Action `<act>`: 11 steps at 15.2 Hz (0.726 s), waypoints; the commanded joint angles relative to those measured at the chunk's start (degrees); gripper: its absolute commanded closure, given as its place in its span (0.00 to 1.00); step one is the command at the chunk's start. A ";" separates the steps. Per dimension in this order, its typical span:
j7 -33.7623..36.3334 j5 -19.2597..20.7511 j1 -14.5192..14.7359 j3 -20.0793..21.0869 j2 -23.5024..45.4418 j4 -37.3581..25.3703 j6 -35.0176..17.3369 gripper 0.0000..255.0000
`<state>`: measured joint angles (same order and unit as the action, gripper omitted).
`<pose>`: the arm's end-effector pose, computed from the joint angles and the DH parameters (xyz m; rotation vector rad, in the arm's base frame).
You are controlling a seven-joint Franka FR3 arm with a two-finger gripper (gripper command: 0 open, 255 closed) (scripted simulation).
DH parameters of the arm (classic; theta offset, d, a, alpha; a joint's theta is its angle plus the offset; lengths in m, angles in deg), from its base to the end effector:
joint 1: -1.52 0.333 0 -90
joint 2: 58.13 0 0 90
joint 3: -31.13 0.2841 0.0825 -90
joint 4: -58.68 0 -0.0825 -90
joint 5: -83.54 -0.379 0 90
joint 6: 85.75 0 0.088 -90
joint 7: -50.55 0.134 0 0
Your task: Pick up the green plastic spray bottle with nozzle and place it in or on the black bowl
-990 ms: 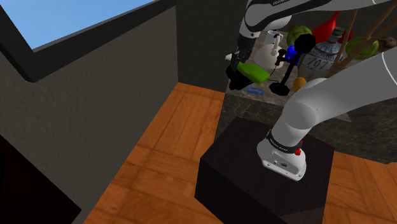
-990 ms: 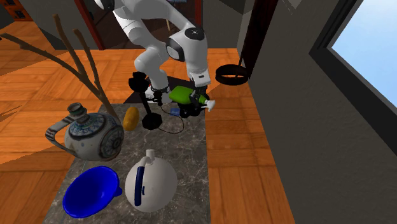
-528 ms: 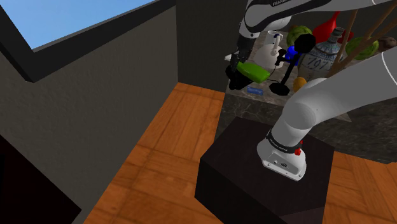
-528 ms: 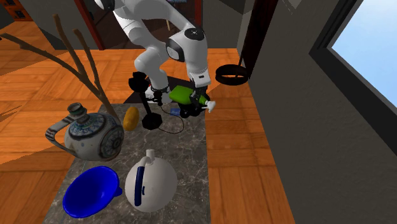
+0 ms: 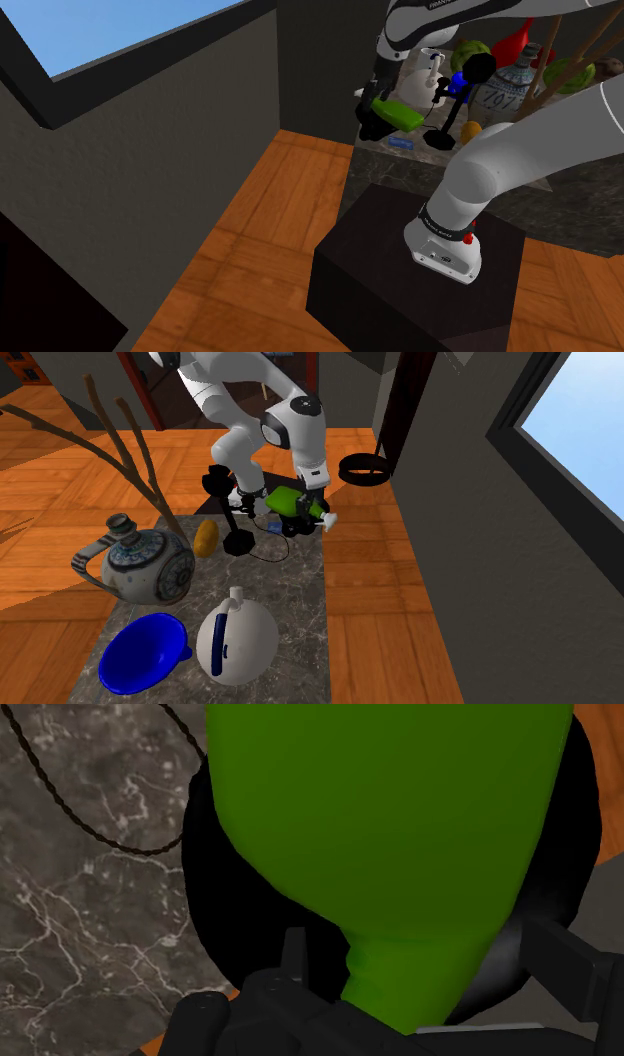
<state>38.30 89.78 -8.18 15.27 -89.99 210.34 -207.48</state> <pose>0.3474 -0.1622 0.3625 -3.0909 0.2122 -0.0546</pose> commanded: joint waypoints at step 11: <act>0.13 -0.20 -0.10 0.75 -2.55 -4.67 7.27 0.00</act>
